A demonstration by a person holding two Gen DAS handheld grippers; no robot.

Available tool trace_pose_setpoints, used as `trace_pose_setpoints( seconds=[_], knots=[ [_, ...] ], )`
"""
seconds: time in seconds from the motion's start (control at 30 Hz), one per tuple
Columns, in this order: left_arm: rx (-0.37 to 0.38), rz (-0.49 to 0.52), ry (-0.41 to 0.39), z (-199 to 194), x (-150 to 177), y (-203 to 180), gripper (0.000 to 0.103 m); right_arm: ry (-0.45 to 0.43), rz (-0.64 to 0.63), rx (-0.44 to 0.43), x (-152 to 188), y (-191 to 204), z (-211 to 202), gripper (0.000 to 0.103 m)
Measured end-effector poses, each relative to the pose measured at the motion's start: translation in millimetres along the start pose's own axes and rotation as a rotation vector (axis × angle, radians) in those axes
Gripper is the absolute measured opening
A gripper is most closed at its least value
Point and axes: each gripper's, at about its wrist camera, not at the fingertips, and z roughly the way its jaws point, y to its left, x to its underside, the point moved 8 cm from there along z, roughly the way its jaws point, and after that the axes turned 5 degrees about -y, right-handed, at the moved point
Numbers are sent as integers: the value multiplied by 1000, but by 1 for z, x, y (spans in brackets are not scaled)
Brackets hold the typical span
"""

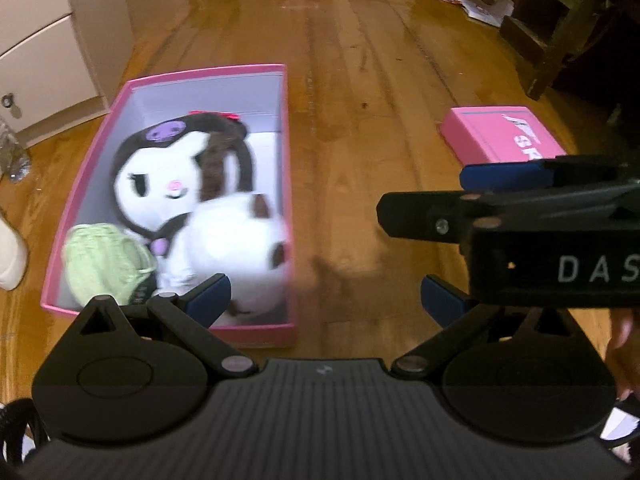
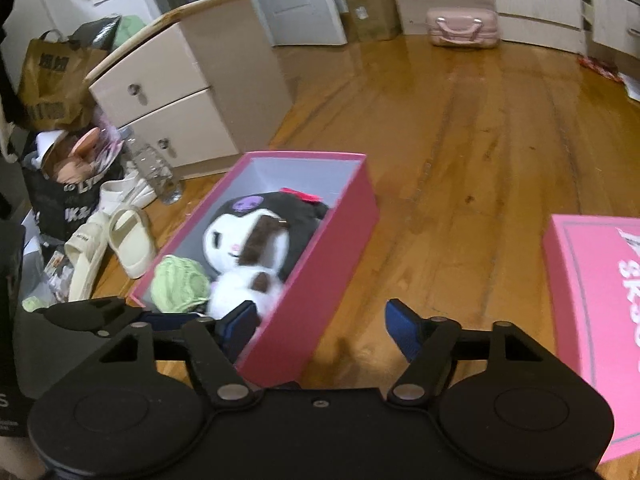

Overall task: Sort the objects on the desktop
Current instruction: 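Move both tools to the pink SRSOO lid lying on the floor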

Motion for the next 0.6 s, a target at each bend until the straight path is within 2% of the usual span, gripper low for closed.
trace_pose_setpoints(
  seconds=[0.33, 0.6],
  knots=[
    [-47, 69, 18, 18, -3, -58, 103, 10, 22, 106, 14, -68, -27, 82],
    [-17, 101, 42, 44, -16, -109, 103, 16, 34, 194, 24, -135, -37, 82]
  ],
)
